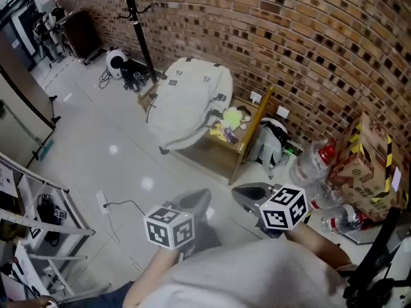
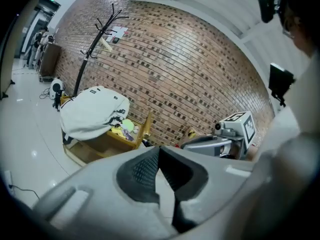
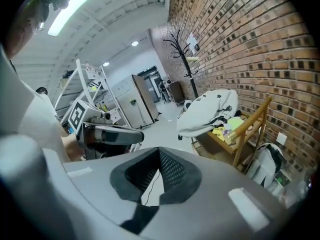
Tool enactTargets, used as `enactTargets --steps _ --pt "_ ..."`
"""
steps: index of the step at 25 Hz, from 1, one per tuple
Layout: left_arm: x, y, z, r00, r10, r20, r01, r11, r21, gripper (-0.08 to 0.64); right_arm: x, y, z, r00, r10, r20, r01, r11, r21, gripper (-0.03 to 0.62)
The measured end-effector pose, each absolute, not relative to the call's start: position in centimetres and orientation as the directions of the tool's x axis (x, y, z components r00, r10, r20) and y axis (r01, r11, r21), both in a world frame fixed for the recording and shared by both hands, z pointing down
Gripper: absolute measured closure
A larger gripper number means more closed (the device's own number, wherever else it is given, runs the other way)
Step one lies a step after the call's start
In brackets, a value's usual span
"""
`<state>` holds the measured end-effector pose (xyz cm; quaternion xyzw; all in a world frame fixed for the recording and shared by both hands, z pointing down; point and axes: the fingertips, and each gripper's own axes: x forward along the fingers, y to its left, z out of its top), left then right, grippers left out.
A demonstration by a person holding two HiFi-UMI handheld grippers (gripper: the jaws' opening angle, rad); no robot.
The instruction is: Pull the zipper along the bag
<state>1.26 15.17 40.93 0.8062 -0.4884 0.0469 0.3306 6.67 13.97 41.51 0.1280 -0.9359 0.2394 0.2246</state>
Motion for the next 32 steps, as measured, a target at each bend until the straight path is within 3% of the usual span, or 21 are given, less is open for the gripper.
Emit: enactTargets --steps 9,32 --pt "11.9 25.8 38.8 0.465 -0.777 0.424 -0.849 -0.256 0.462 0.56 16.1 23.7 39.3 -0.902 -0.062 0.428 -0.263 0.864 -0.429 0.594" --pt "10.9 31.7 37.9 0.389 -0.818 0.424 -0.871 -0.177 0.458 0.56 15.1 29.2 38.0 -0.903 -0.01 0.429 -0.197 0.898 -0.393 0.594"
